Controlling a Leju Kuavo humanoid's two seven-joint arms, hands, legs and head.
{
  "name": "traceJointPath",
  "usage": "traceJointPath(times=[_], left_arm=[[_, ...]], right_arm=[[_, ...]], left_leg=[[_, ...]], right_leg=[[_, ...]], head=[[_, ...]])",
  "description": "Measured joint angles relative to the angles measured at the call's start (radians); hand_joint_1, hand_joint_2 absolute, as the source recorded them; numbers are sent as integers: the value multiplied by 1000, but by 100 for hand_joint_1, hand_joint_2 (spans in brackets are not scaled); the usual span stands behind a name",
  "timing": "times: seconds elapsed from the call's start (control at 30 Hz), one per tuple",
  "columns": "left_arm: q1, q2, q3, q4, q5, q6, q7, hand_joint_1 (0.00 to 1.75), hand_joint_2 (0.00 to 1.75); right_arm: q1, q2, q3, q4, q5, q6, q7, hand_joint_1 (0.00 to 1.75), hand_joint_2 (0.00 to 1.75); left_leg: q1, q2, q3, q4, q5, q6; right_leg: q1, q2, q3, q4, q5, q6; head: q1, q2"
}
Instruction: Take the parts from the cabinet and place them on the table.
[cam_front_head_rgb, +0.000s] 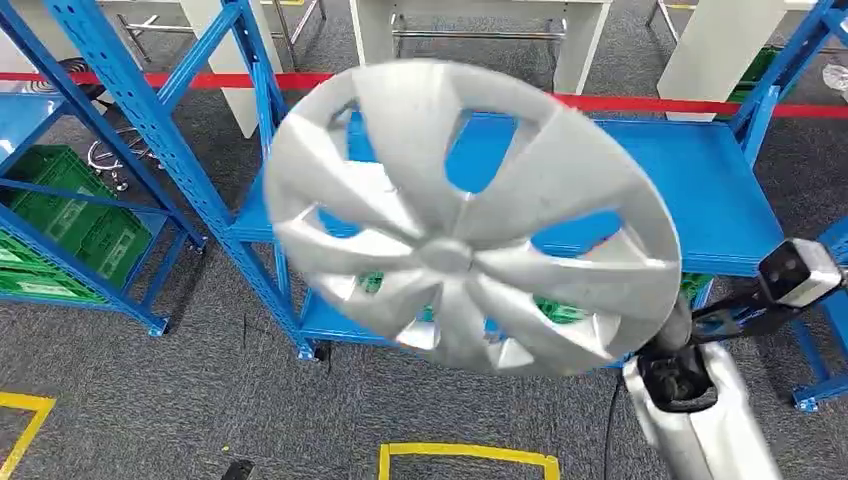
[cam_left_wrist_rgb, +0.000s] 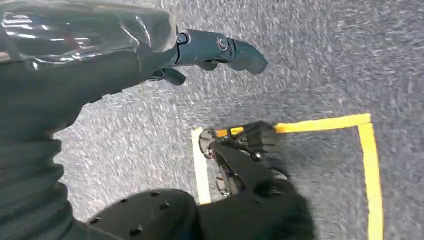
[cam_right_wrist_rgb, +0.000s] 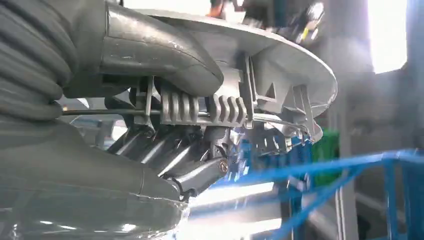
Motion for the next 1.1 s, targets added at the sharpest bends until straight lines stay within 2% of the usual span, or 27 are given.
traceJointPath(times=[0.07,0.1,0.13,0.17,0.27,0.3,0.33,0.37,0.4,0.43,0.47,0.5,0.53,0.57,0.63,0.67,0.7,0.8,0.83,0.87,0.9,0.97,1.0,1.03,1.07,1.1], left_arm=[[0,-2,-4,3,-7,2,2,0,175],[-1,-3,-5,4,-11,3,2,0,175],[-1,-3,-8,4,-16,4,2,0,175],[-2,0,-12,6,-21,4,5,0,175],[1,0,-22,7,-28,1,11,0,175],[1,1,-24,8,-29,1,11,0,175],[0,1,-26,8,-31,1,12,0,175],[0,0,-28,8,-31,0,13,0,175],[0,-1,-28,8,-31,-1,13,0,175],[1,-2,-29,8,-31,-2,16,0,175],[2,-3,-30,8,-31,-5,18,0,175],[2,-4,-31,9,-31,-8,20,0,175],[3,-5,-33,9,-31,-10,21,0,175],[3,-7,-35,10,-31,-11,22,0,175],[4,-12,-39,11,-31,-13,22,0,175],[4,-14,-41,11,-31,-14,22,0,175],[3,-14,-42,11,-31,-14,23,0,175],[7,-16,-45,13,-31,-14,23,0,175],[8,-14,-46,14,-31,-14,22,0,175],[9,-16,-47,15,-31,-14,22,0,175],[9,-16,-47,15,-31,-14,23,0,175],[10,-17,-47,17,-31,-13,22,0,175],[10,-18,-47,18,-31,-13,23,0,175],[10,-18,-47,19,-31,-13,22,0,175],[10,-18,-47,19,-31,-13,22,0,175],[10,-18,-47,19,-31,-14,22,0,175]], right_arm=[[19,13,13,-14,-5,16,5,166,175],[26,21,22,-25,-5,24,7,166,175],[30,25,25,-32,-6,30,7,166,175],[38,30,29,-43,-10,43,8,166,175],[65,48,40,-64,-18,67,10,166,175],[72,55,45,-72,-19,71,11,166,175],[76,59,50,-82,-21,80,11,166,175],[78,61,53,-87,-24,89,11,166,175],[79,64,57,-92,-34,98,11,166,175],[82,71,62,-96,-48,105,11,166,175],[88,77,67,-98,-54,108,11,166,175],[94,83,75,-100,-56,112,13,166,175],[99,88,80,-101,-56,113,17,166,175],[102,92,86,-102,-55,114,21,166,175],[102,97,96,-106,-55,116,24,166,175],[102,100,100,-110,-55,116,24,166,175],[102,103,103,-111,-55,117,24,166,175],[107,113,109,-116,-56,119,25,166,175],[107,116,112,-117,-56,119,25,166,175],[106,119,115,-119,-56,119,25,166,175],[107,123,117,-120,-57,119,25,166,175],[108,129,121,-121,-58,119,27,166,175],[111,130,122,-121,-58,119,29,166,175],[116,130,122,-121,-58,120,31,166,175],[121,130,122,-121,-58,121,33,166,175],[123,131,122,-121,-59,121,35,166,175]], left_leg=[[0,0,34,-74,54,4],[-1,-1,93,-193,111,10],[-2,-2,135,-273,143,17],[-6,-4,161,-320,129,20],[-13,-3,162,-321,131,24],[-14,-3,163,-326,134,30],[-8,-1,172,-342,144,40],[-5,-1,177,-351,150,47],[-5,0,176,-352,151,50],[-6,0,176,-351,153,52],[-7,0,174,-351,154,53],[-8,0,173,-350,154,54],[-9,0,172,-350,155,54],[-10,0,172,-349,156,54],[-10,-2,171,-344,156,52],[-11,-2,167,-337,156,49],[-19,-3,160,-327,153,44],[-14,-3,156,-330,165,25],[-14,-5,152,-326,164,22],[-10,-5,145,-311,141,13],[-8,-3,130,-268,98,6],[0,-2,77,-114,3,-6],[3,-1,57,-48,-27,-8],[6,-1,54,-19,-35,-10],[7,-1,81,-46,-21,-10],[7,-1,127,-113,6,-8]], right_leg=[[0,2,2,0,0,0],[1,6,5,0,-1,1],[1,7,6,-1,-1,1],[6,8,3,0,-2,2],[4,8,0,-2,-1,10],[4,8,2,-7,2,20],[7,7,2,-9,-1,24],[5,4,-10,13,-15,22],[6,5,-29,59,-42,16],[6,5,-73,156,-86,10],[6,5,-111,239,-118,8],[6,4,-139,302,-137,10],[5,4,-144,318,-136,17],[5,4,-122,279,-119,25],[5,2,-19,92,-51,41],[5,-3,28,6,-29,40],[10,-2,32,-3,-26,26],[16,0,26,-2,-13,8],[6,0,24,-7,-5,-2],[4,-1,20,-7,-1,-6],[3,-2,17,-7,3,-12],[4,-3,3,-6,13,-17],[5,-3,-4,-6,18,-17],[6,-3,-11,-6,23,-15],[6,-3,-19,-6,29,-13],[6,-3,-25,-6,35,-11]], head=[[-1,0],[-1,0],[0,0],[0,0],[0,0],[0,0],[0,0],[2,0],[3,0],[4,0],[3,0],[4,0],[3,0],[4,0],[4,0],[4,0],[3,0],[2,0],[3,0],[2,0],[-3,0],[-3,0],[-3,0],[-3,0],[-3,0],[-3,0]])
